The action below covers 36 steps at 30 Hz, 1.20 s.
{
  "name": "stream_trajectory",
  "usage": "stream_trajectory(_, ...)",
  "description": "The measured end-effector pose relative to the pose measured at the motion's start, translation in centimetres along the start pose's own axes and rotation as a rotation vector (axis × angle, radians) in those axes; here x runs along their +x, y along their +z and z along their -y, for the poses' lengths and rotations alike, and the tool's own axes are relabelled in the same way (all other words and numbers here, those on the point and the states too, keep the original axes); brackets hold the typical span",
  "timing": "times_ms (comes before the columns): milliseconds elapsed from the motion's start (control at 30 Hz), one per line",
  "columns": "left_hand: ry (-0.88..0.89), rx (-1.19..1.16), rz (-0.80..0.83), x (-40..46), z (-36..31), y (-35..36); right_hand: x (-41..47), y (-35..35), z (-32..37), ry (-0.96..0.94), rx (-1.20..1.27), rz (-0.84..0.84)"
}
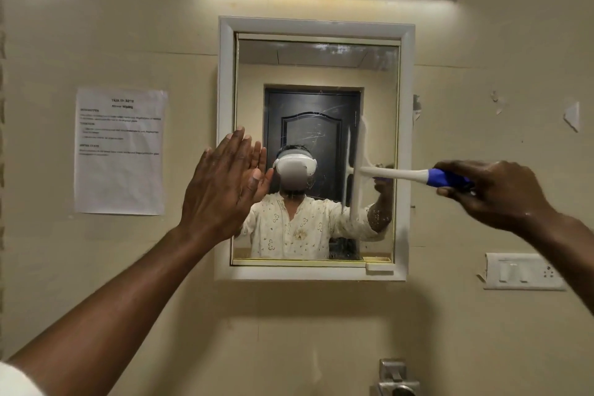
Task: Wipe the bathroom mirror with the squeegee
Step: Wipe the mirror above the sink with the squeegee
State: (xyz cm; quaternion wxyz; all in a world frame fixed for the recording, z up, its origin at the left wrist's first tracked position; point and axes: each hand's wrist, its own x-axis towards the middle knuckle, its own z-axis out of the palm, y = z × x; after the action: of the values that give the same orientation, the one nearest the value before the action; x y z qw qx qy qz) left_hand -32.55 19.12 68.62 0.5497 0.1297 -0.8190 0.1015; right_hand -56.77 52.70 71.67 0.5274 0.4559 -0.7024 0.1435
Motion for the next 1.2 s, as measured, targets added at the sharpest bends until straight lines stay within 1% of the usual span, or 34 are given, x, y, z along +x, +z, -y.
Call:
stream_trajectory(200,-0.015,0.006,0.003,-0.9,2.0,-1.4,0.9,5.8,8.3,-0.01,0.143,0.067)
stream_trajectory(333,-0.015,0.025,-0.01,-1.3,3.7,-2.0,1.9,8.8,12.8,-0.078,0.214,0.022)
stream_trajectory(500,-0.033,0.066,0.007,-2.4,5.7,-2.2,3.2,10.8,16.0,-0.133,0.226,-0.019)
stream_trajectory(800,-0.052,0.096,0.039,-3.8,8.3,-1.4,3.5,12.7,16.2,-0.142,0.272,-0.01)
stream_trajectory(1200,-0.056,0.065,0.061,-3.8,7.2,0.5,2.8,12.3,14.0,-0.143,0.279,0.025)
